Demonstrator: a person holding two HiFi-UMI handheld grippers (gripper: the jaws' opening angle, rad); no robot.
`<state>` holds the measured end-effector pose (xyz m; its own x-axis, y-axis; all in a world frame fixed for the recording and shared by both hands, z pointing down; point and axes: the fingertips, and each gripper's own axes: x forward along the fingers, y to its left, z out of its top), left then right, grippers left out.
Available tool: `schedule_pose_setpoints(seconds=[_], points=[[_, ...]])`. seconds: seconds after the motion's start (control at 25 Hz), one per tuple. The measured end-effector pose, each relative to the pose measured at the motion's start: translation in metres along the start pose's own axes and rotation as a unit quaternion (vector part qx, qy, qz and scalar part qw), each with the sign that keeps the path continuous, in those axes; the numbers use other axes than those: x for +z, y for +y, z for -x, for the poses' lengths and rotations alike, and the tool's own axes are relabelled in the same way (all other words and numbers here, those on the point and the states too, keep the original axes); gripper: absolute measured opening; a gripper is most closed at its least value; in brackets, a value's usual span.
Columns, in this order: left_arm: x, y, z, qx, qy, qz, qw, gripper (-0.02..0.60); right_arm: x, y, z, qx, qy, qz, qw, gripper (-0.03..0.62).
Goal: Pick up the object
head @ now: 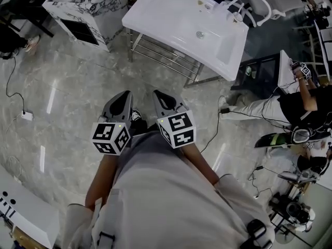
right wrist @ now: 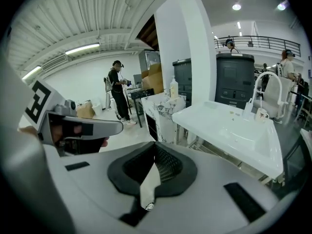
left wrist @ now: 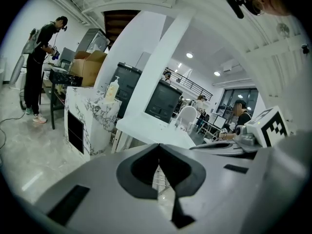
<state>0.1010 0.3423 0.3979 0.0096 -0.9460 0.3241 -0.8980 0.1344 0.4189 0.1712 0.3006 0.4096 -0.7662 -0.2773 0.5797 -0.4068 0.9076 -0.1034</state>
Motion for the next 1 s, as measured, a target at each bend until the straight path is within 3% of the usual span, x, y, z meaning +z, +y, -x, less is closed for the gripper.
schedule_pose_setpoints(seconds=[0.24, 0.6, 1.0], points=[[-0.001, 0.008, 0.002, -0.01, 0.006, 0.001, 0.9999, 0.0, 0.001, -0.008, -0.003, -0.021, 0.005, -0.016, 1.0, 0.009], [0.015, 0.04, -0.001, 0.005, -0.002, 0.006, 1.0, 0.0, 0.022, -0.011, -0.027, -0.023, -0.004, -0.014, 1.0, 0.009], [0.037, 0.047, -0.038, 0.005, 0.006, -0.024, 0.9997, 0.0, 0.049, -0.041, -0.052, -0.027, -0.02, -0.025, 0.999, 0.009]])
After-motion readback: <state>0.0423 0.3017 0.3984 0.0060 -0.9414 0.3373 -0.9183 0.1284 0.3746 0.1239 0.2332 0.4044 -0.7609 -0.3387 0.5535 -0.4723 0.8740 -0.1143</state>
